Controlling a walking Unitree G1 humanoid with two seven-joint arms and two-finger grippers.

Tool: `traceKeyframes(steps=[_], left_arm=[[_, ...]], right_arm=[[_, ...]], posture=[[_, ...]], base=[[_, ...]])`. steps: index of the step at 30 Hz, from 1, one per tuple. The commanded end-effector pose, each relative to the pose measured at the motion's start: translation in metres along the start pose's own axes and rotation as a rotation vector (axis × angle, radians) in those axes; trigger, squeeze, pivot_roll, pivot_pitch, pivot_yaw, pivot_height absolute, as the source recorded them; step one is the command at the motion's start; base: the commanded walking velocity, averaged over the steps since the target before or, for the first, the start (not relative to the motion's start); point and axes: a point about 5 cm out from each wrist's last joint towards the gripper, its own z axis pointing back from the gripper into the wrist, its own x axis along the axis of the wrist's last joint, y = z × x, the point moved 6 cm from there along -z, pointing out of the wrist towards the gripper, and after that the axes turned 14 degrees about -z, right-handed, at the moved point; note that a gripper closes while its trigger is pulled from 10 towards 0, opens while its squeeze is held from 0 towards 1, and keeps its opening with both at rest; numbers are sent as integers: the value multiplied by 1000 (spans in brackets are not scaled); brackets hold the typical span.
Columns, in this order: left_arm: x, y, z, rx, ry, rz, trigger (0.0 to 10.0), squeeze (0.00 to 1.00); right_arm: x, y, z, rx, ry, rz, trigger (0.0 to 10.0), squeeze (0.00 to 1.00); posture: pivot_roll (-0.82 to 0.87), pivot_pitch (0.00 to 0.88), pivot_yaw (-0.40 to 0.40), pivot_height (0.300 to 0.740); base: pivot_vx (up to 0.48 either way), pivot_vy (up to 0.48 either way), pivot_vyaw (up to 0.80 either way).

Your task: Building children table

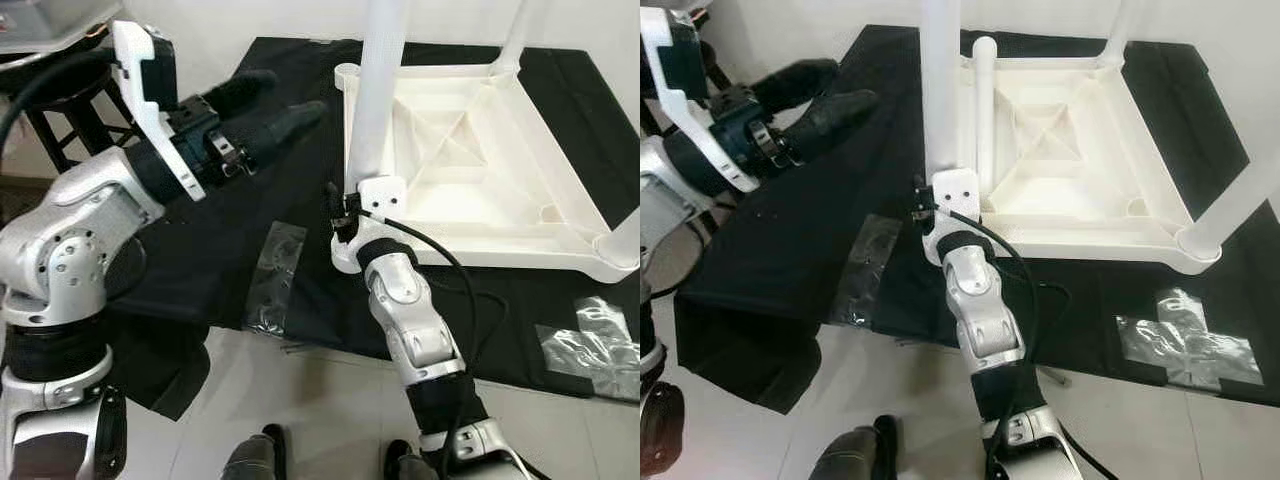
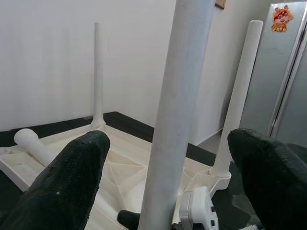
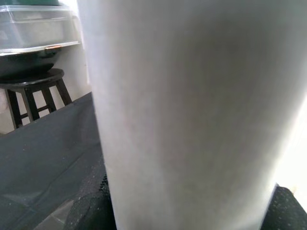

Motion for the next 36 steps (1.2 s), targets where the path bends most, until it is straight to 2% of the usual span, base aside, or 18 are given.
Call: traceKeyframes(steps=[1, 3, 4, 7, 8, 9, 10, 16, 22, 23, 25, 26, 36], left_arm=[[-2, -5, -3, -32, 6, 27, 10000, 1000], [-9, -12, -7, -61, 22, 78, 10000, 1000], [-15, -19, -12, -91, 47, 103, 10000, 1000], [-24, -21, -17, -88, 88, 96, 10000, 1000], [-37, -13, -26, -41, 148, 80, 10000, 322], [-37, -13, -26, -41, 148, 80, 10000, 322], [-38, -11, -30, -34, 151, 80, 10000, 0], [-30, -6, -52, -33, 112, 79, 10000, 0], [-28, -3, -61, -16, 107, 62, 10000, 0], [-29, -2, -63, -16, 110, 58, 5804, 0], [-29, -2, -63, -16, 110, 58, 5804, 0], [-29, -1, -63, -18, 112, 57, 0, 0], [-31, 1, -68, -46, 133, 46, 0, 0]], right_arm=[[-18, 1, 4, 2, 53, -39, 10000, 0], [-14, 10, 2, 49, 36, -32, 10000, 0], [-10, 22, 1, 108, 21, -14, 10000, 0], [-7, 30, 1, 147, 7, 4, 10000, 0], [-1, 39, 0, 191, -17, 11, 10000, 0], [-1, 39, 0, 191, -17, 11, 10000, 0], [2, 42, 0, 203, -27, 13, 10000, 0], [12, 51, -3, 247, -61, 38, 10000, 0], [12, 53, -4, 253, -64, 37, 10000, 0], [12, 53, -4, 253, -64, 36, 10000, 0], [12, 53, -4, 253, -64, 36, 10000, 0], [12, 53, -4, 253, -63, 36, 10000, 0], [10, 47, -6, 223, -53, 16, 10000, 0]], posture=[[121, 163, 61, 740], [121, 161, 62, 740], [120, 162, 62, 740], [119, 159, 62, 740], [115, 156, 65, 740], [115, 156, 65, 740], [112, 155, 68, 740], [104, 151, 72, 740], [103, 152, 76, 740], [104, 154, 77, 740], [104, 154, 77, 740], [106, 155, 77, 740], [111, 158, 81, 740]], base=[[0, 0, 0], [0, 0, 0], [0, 0, 0], [0, 0, 0], [0, 0, 0], [0, 0, 0], [0, 0, 0], [0, 0, 0], [0, 0, 0], [0, 0, 0], [0, 0, 0], [0, 0, 0], [0, 0, 0]])
